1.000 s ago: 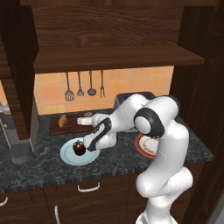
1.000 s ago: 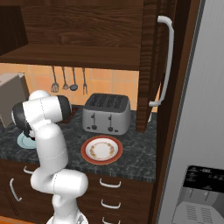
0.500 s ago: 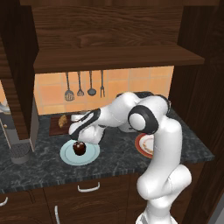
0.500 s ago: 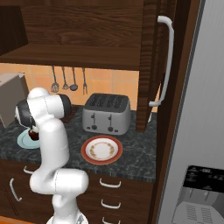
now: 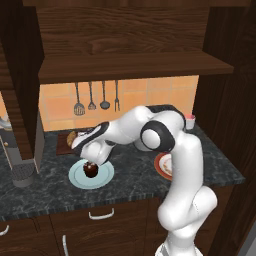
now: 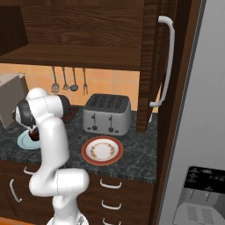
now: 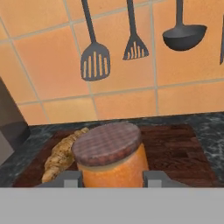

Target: From the different types of pastries on the counter, select a croissant and place it on the cutting board. Then retrieve a jar of jam from the cabinet and place it alongside the croissant on the cutting board.

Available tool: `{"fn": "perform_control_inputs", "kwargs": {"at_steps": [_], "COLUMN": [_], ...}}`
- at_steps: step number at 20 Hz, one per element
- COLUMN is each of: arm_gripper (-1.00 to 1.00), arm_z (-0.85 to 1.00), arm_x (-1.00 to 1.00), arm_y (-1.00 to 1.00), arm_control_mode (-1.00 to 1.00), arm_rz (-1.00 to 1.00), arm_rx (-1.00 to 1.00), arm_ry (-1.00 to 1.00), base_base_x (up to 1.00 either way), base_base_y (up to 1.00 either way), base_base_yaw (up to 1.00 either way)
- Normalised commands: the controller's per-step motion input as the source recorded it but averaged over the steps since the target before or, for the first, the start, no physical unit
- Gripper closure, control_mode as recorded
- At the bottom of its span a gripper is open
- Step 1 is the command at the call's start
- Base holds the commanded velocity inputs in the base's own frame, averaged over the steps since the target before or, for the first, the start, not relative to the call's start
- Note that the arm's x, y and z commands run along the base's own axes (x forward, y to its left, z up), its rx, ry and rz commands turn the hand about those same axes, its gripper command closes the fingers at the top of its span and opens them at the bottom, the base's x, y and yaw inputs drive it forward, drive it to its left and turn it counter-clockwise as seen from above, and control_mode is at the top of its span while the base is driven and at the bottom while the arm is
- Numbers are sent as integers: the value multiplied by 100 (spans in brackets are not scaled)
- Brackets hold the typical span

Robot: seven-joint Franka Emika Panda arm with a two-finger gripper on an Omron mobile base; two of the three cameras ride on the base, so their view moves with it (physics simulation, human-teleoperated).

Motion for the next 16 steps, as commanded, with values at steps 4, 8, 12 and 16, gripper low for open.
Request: {"fn": "perform_control_inputs", "kwargs": {"at_steps": [4,8,12,16], "arm_gripper": [-100,-100,-100,-100], "arm_z": [0,0,7,60], "arm_x": [11,16,0,-76], "arm_y": [-9,0,0,-6], "arm_control_mode": [-100,-100,-100,-100], "arm_rz": [0,0,-2,-6], "arm_rx": [2,0,1,12], "arm_ry": [2,1,0,0], "base_base_x": [0,0,0,0], "base_base_y": [0,0,0,0], "base_base_yaw": [0,0,0,0]}}
